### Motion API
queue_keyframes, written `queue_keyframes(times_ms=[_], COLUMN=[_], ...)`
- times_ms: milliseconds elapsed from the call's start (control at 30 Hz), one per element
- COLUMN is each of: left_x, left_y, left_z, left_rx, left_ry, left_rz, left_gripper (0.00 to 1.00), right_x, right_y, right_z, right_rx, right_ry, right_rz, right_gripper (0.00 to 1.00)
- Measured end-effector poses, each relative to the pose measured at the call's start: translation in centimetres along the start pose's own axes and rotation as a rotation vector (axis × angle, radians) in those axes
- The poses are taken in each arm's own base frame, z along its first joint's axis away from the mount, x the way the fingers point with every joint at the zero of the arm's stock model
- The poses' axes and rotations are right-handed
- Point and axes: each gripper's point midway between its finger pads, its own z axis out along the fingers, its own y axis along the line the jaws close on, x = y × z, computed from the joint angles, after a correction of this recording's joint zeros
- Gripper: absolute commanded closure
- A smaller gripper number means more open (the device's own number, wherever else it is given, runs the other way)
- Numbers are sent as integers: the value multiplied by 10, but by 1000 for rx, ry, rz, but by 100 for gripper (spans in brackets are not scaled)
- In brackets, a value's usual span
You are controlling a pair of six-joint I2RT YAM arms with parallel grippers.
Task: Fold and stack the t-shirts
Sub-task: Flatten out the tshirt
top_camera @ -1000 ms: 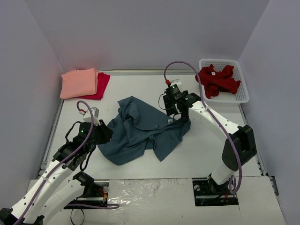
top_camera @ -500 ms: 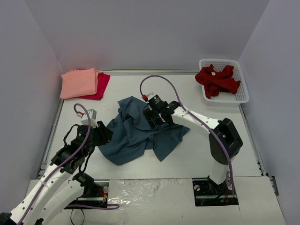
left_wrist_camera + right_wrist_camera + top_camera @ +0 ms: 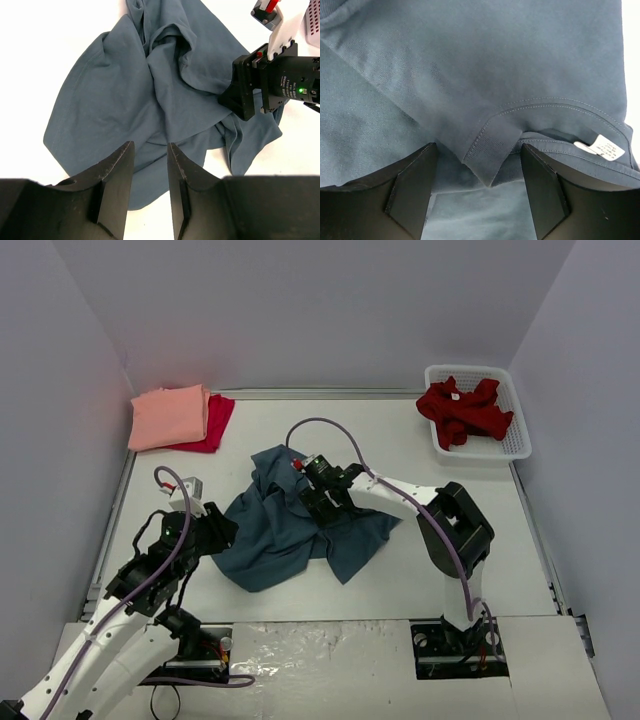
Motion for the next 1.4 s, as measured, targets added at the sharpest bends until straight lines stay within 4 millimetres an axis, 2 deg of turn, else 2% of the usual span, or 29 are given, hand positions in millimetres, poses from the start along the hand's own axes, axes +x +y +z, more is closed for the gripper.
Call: queue_keyframes(times_ms=[67,100,200,300,433,567,700,867,933,1033,1133,1167,1400], left_x=[1,1,2,5,7,7,7,7,7,7,12,14,16], left_y=[1,1,1,3,4,4,4,4,4,5,9,11,22], left_z=[0,1,2,4,6,6,6,6,6,8,12,14,38], left_rx=[-3,-5,-10,-16,-23,-23,-23,-23,-24,-26,-41,-50,-133], left_ry=[3,4,10,20,30,30,29,29,29,27,36,38,38], left_rz=[2,3,4,6,9,9,9,9,9,15,21,23,26], left_gripper=[69,69,69,69,69,68,68,67,57,54,46,38,27], right_x=[1,0,-1,-1,-7,-26,-54,-97,-107,-119,-125,-126,-122], right_y=[1,1,0,-2,-8,-18,-33,-71,-82,-98,-105,-105,-113], right_z=[1,1,1,2,-1,-8,-19,-41,-48,-56,-61,-62,-61], right_rx=[1,3,10,20,53,93,129,180,193,209,215,216,261], right_ry=[2,1,-4,-6,-18,-62,-124,-224,-249,-276,-291,-291,-278], right_rz=[-8,-8,-9,-9,-4,18,57,142,165,197,211,211,233], right_gripper=[52,66,92,98,100,100,100,100,100,100,100,100,100])
